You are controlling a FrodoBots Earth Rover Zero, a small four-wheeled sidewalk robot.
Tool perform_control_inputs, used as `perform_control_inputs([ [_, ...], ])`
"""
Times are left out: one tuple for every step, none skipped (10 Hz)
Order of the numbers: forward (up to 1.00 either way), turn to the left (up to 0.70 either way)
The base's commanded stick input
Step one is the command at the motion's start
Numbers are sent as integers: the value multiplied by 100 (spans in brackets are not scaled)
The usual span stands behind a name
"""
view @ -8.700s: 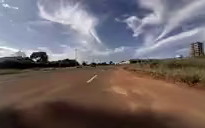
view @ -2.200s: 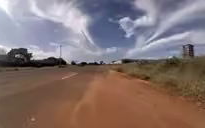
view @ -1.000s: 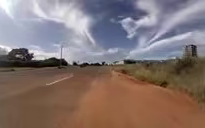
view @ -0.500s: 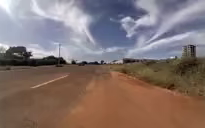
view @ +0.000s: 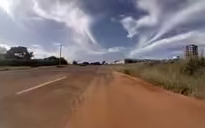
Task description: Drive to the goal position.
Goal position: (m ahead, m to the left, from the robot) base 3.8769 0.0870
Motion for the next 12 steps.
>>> perform_control_inputs([
  [100, 0],
  [100, 0],
  [100, 0],
  [100, 0],
  [100, 0],
  [100, 0],
  [100, 0],
  [100, 0],
  [100, 0],
  [100, 0],
  [100, 0],
  [100, 0],
])
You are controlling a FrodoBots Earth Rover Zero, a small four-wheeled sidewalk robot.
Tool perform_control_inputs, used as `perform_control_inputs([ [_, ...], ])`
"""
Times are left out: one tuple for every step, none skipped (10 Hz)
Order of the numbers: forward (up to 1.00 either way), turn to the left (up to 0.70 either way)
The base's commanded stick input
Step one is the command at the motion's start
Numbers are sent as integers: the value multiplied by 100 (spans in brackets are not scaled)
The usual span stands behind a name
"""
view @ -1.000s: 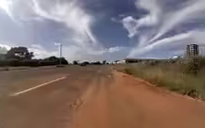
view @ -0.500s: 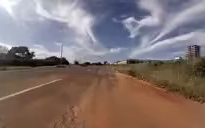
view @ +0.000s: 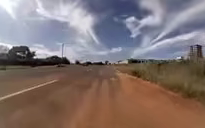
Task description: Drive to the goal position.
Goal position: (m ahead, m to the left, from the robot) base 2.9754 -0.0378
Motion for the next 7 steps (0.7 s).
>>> perform_control_inputs([
  [100, 0],
  [100, 0],
  [100, 0],
  [100, 0],
  [100, 0],
  [100, 0],
  [100, 0],
])
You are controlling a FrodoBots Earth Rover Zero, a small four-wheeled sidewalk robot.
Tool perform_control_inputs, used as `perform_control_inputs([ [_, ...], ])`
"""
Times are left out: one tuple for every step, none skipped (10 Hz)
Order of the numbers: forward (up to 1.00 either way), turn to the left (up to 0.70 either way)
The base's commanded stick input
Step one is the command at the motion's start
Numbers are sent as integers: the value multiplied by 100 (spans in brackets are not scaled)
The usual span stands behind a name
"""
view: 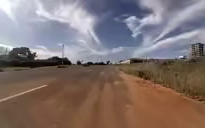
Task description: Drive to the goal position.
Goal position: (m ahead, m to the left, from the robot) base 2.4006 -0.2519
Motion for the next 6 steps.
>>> perform_control_inputs([
  [100, 0],
  [100, 0],
  [100, 0],
  [100, 0],
  [100, 0],
  [100, 0],
])
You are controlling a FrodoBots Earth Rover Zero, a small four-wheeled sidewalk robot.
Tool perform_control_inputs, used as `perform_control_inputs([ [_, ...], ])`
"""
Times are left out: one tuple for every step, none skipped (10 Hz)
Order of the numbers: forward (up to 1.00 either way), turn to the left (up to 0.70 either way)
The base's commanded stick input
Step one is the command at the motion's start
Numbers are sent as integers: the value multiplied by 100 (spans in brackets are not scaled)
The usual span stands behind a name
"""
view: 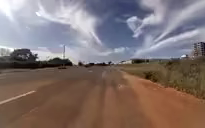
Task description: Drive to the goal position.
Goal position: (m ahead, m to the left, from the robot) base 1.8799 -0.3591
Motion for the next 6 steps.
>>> perform_control_inputs([
  [100, -7],
  [100, -15],
  [100, -23],
  [100, -31],
  [100, -39],
  [100, -38],
])
